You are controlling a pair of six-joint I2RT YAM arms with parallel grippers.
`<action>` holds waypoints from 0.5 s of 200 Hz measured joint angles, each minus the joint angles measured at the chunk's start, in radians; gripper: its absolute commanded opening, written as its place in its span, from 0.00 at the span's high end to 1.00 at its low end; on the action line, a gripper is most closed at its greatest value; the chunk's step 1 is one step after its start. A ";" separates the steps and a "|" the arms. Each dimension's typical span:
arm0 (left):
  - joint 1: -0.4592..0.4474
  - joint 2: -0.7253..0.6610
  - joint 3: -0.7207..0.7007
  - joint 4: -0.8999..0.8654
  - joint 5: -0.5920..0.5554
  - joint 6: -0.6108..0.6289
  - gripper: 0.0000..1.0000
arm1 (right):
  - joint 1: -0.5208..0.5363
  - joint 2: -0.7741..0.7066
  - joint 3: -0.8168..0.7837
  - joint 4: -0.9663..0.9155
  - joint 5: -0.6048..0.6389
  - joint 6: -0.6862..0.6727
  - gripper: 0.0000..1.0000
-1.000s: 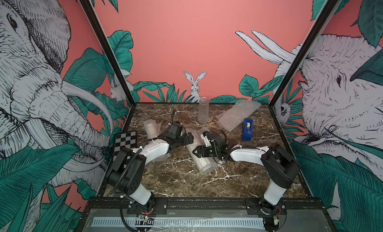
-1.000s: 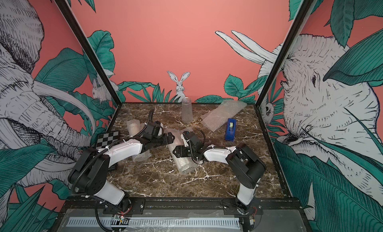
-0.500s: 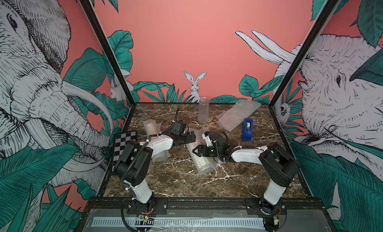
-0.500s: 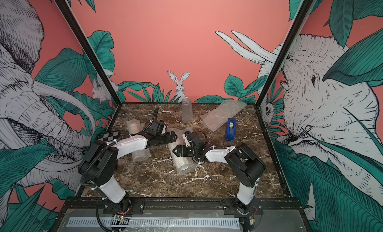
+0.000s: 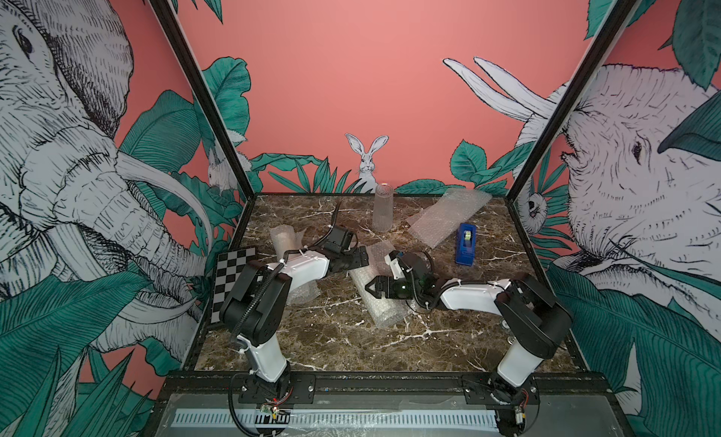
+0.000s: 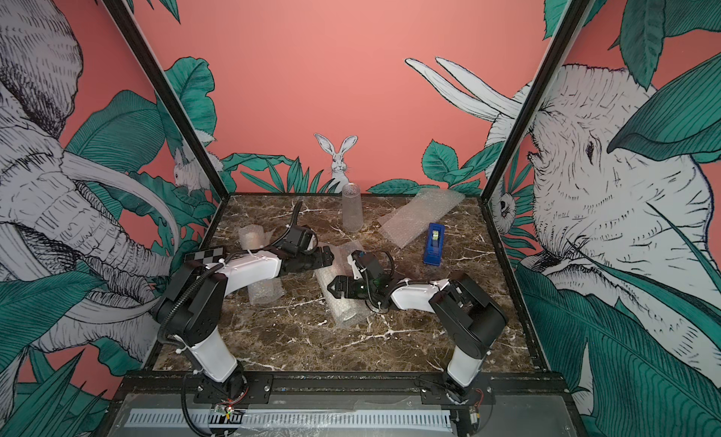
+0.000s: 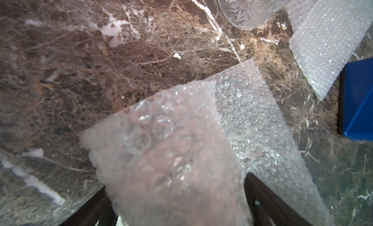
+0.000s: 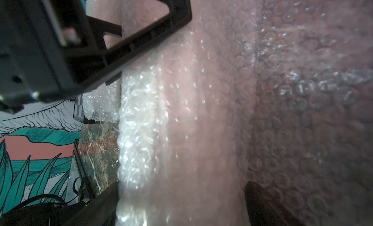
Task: Wrap vases in bubble wrap
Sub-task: Wrap the vase in bubble wrap.
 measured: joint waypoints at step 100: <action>-0.024 0.044 0.048 -0.029 -0.067 0.002 0.07 | 0.018 -0.251 -0.080 -0.247 0.120 -0.082 0.05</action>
